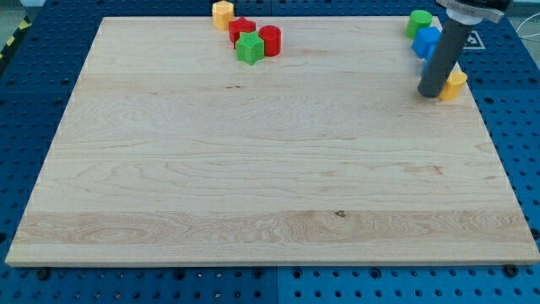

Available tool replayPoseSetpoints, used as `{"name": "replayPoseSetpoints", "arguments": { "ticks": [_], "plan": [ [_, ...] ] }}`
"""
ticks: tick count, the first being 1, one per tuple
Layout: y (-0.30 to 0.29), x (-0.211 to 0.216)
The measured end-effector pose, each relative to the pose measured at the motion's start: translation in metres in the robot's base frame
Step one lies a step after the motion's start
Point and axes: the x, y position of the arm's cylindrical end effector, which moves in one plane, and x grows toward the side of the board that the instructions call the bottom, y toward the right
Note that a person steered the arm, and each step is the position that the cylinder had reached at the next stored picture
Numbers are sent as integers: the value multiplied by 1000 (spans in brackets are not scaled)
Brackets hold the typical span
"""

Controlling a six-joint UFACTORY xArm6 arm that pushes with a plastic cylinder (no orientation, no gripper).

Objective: Pint at red star

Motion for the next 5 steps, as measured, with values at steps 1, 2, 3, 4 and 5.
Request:
{"name": "replayPoseSetpoints", "arguments": {
  "ticks": [1,2,3,4,5],
  "plan": [
    [-64,0],
    [-86,0],
    [-103,1],
    [-106,-1],
    [-190,-12]
  ]
}}
